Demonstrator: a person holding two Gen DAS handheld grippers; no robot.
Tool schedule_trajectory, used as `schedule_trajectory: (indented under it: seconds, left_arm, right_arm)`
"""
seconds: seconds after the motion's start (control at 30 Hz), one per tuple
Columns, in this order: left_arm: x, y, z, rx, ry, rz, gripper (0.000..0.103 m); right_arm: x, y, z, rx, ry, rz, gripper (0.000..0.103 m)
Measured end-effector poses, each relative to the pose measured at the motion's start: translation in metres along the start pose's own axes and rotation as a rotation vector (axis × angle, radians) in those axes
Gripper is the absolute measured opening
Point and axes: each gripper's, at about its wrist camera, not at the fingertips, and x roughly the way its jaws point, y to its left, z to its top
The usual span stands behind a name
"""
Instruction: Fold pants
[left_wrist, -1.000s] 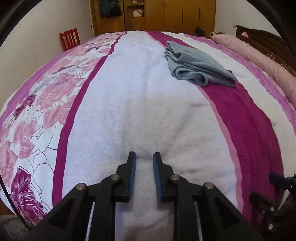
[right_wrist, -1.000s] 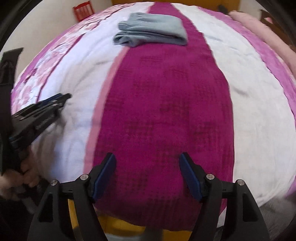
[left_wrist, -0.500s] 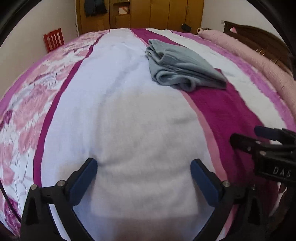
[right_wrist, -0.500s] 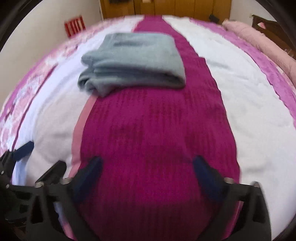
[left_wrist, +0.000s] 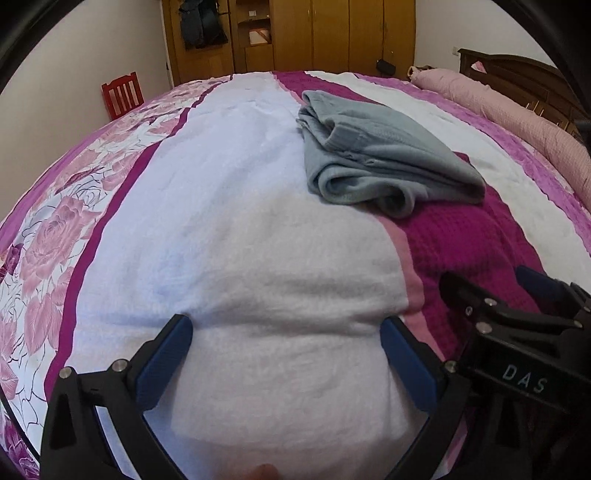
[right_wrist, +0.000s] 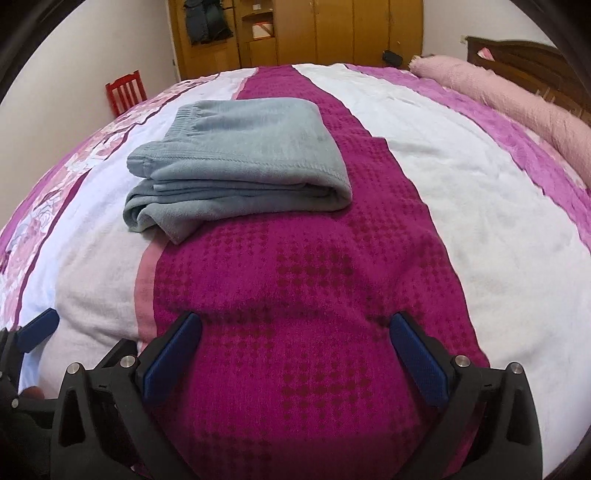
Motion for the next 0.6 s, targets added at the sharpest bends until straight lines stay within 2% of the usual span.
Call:
schedule_trajectory:
  seconds: [0.17, 0.23, 0.27, 0.33, 0.47, 0.6]
  left_arm:
    - [-0.001, -0.001, -0.001, 0.003, -0.003, 0.009, 0.103]
    - [-0.002, -0.002, -0.001, 0.006, -0.006, 0.014, 0.103]
    - [-0.002, -0.002, -0.002, 0.006, -0.007, 0.014, 0.103]
    - [-0.003, 0.001, -0.002, -0.012, -0.010, 0.001, 0.103]
    - [-0.003, 0.007, -0.003, -0.038, -0.011, -0.025, 0.103]
    - [-0.003, 0.008, -0.004, -0.042, -0.015, -0.032, 0.103]
  right_arm:
    - [0.003, -0.004, 0.010, -0.122, -0.007, -0.019, 0.103]
    - [0.013, -0.010, 0.017, -0.178, 0.048, 0.066, 0.103]
    - [0.015, -0.016, 0.019, -0.173, 0.052, 0.112, 0.103]
    - [0.013, -0.022, 0.018, -0.148, 0.032, 0.140, 0.103]
    - [0.010, -0.013, 0.013, -0.186, 0.025, 0.090, 0.103]
    - [0.010, -0.017, 0.013, -0.169, 0.025, 0.108, 0.103]
